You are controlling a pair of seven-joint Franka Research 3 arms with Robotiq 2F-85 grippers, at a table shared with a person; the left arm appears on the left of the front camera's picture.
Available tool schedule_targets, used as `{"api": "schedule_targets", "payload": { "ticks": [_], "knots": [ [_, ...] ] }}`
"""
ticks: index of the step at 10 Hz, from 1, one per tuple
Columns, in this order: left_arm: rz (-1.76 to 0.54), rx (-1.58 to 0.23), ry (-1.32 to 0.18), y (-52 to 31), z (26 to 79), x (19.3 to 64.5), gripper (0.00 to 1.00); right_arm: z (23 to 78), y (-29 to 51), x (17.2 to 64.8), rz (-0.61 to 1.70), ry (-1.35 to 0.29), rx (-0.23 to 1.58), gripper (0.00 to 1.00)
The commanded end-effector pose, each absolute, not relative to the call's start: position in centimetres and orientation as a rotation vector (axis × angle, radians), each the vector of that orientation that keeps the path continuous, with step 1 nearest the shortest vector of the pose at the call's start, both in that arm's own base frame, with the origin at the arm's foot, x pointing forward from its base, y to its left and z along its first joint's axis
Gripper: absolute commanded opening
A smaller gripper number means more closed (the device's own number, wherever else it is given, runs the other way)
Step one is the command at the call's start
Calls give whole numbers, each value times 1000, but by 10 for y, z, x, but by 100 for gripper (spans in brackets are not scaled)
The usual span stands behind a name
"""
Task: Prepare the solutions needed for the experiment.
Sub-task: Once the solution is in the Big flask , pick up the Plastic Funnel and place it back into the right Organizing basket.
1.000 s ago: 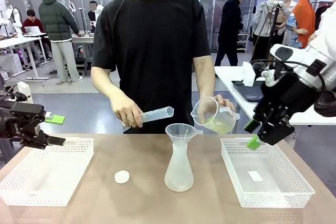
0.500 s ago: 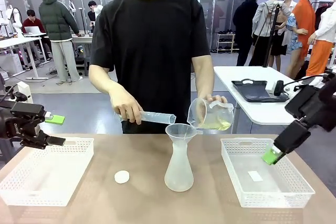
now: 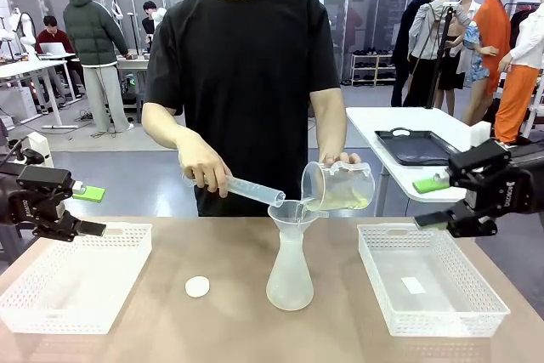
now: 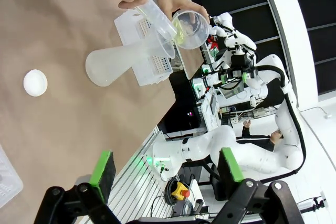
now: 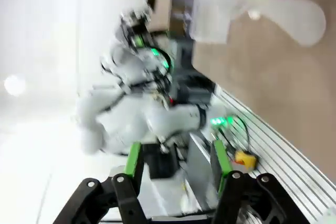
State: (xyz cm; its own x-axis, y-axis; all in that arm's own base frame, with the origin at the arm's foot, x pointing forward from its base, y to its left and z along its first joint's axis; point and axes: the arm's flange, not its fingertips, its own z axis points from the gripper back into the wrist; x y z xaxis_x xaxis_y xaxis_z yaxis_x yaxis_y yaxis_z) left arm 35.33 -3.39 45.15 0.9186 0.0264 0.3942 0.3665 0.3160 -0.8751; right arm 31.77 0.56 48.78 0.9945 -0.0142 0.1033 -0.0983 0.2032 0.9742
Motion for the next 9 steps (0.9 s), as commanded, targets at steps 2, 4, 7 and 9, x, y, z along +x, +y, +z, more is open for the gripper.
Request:
{"api": "schedule_targets", "payload": {
  "ticks": [2, 4, 7, 9],
  "knots": [
    [-226, -1265, -376, -37, 453, 353, 100, 482, 37, 308, -87, -172, 1364, 66],
    [-226, -1265, -376, -37, 453, 353, 100, 491, 12, 332, -42, -174, 1390, 66],
    [-226, -1265, -376, -37, 453, 353, 100, 491, 12, 332, -42, -174, 1390, 66],
    [-226, -1265, -376, -37, 453, 353, 100, 491, 12, 332, -42, -174, 1390, 66]
  ]
}}
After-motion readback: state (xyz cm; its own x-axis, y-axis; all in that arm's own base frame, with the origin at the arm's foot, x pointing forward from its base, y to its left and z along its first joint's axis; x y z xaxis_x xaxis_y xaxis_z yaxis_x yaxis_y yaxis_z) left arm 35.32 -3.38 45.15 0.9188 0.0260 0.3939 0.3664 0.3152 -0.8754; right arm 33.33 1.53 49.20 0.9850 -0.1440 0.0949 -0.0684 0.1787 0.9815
